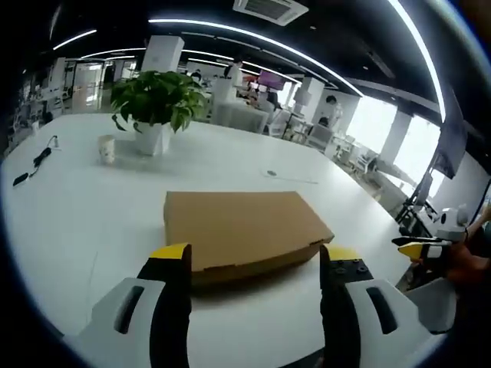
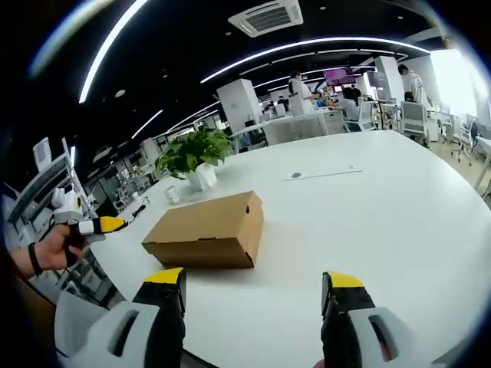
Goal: Operate the shoe box by opening the lid, removing the specified soft item, and placing it in the target area until the item is outside and the box remains undamaged.
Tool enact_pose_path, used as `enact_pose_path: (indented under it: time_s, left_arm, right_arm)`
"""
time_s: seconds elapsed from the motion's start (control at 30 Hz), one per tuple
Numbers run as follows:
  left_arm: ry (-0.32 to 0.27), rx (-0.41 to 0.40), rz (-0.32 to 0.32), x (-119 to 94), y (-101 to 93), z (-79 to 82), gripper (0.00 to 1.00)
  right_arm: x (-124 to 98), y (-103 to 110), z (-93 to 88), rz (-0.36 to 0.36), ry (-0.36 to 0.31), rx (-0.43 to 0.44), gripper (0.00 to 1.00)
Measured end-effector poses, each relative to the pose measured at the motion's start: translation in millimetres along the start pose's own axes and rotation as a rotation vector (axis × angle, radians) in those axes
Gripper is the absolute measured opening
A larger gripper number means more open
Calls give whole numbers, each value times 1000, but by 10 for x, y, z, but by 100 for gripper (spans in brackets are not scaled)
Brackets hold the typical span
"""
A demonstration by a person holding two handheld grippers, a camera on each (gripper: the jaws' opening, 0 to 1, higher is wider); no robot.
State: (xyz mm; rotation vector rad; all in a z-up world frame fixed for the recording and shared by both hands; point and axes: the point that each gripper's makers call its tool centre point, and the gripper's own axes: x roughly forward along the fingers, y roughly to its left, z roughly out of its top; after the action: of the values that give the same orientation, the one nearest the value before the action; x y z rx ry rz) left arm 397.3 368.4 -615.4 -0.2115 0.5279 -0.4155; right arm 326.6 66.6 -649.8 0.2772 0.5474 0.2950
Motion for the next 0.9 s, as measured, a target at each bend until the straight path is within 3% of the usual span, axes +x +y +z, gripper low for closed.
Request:
enact_pose_path:
  time_s: [0.9]
  left_arm:
    - [0,0,-11,-18,-21,-7,67]
  right_arm:
    - [-48,-15,-30,-14,-1,18,71]
